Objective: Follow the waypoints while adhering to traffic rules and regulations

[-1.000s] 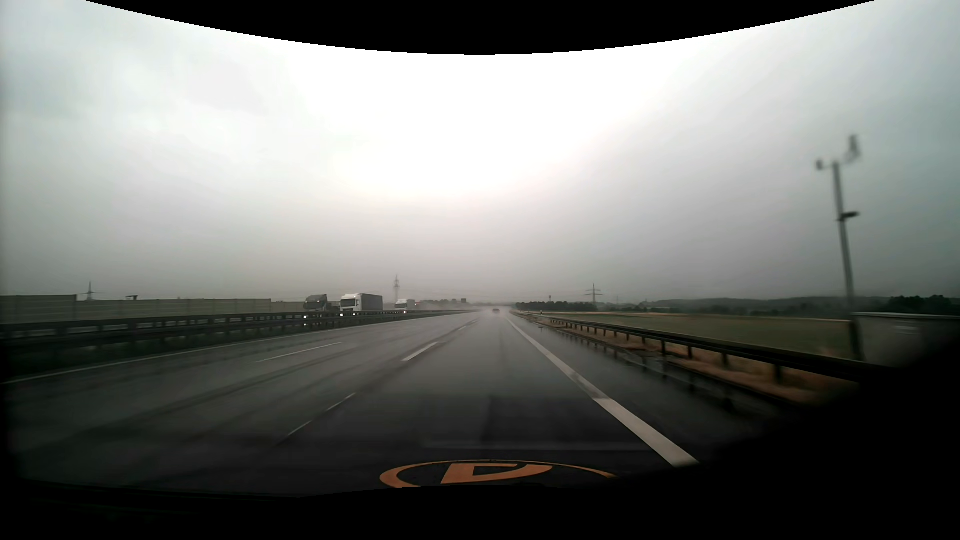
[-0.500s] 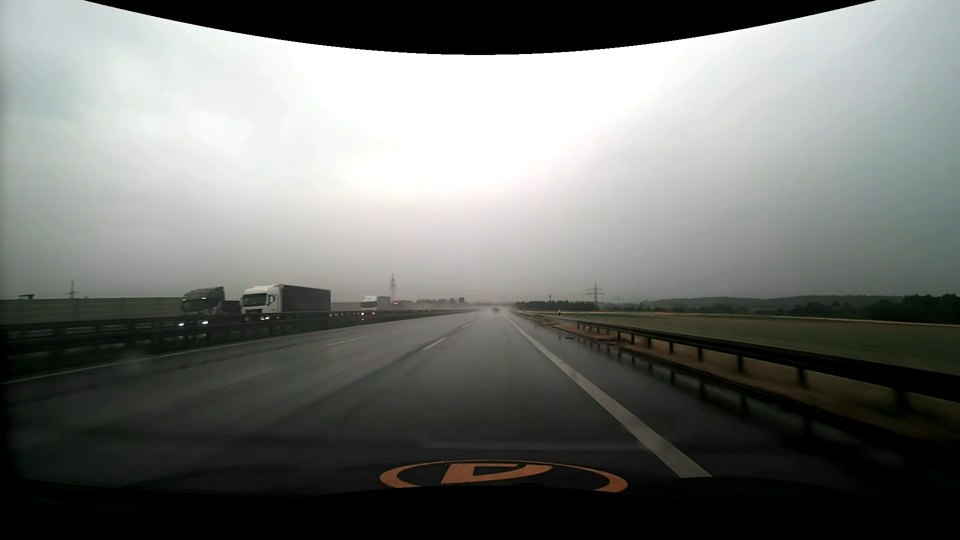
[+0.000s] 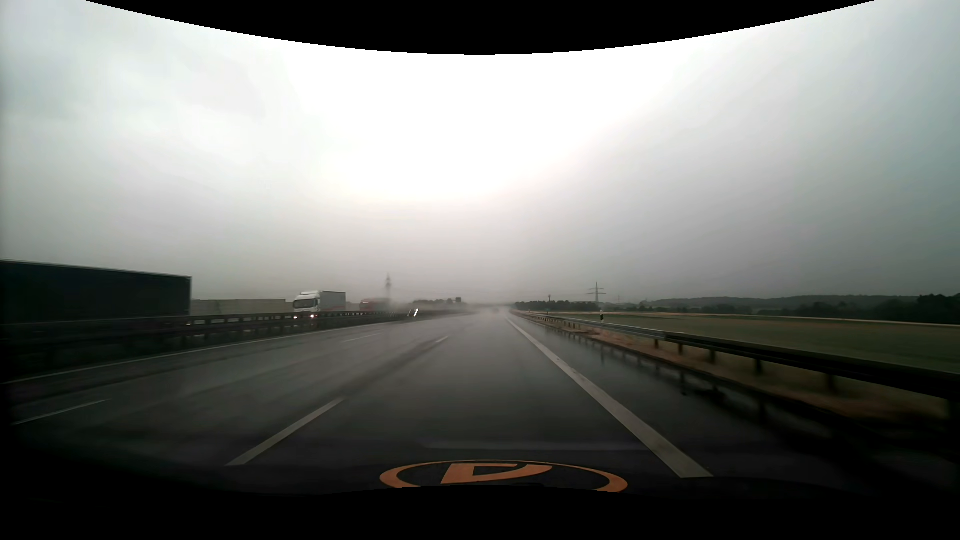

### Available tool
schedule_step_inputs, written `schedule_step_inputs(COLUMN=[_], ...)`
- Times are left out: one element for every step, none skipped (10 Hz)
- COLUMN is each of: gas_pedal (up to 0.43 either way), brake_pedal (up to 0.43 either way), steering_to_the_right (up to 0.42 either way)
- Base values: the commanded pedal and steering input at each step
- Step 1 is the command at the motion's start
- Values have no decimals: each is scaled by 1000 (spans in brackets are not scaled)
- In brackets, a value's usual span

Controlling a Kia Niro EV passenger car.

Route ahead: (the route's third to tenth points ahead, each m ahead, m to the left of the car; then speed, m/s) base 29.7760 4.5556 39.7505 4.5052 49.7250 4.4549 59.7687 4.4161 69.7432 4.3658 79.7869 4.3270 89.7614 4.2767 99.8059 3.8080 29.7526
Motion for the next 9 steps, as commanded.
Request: schedule_step_inputs(gas_pedal=[260,260,248,240,240,228,220,220,220], brake_pedal=[0,0,0,0,0,0,0,0,0], steering_to_the_right=[0,0,0,0,0,0,0,0,-1])
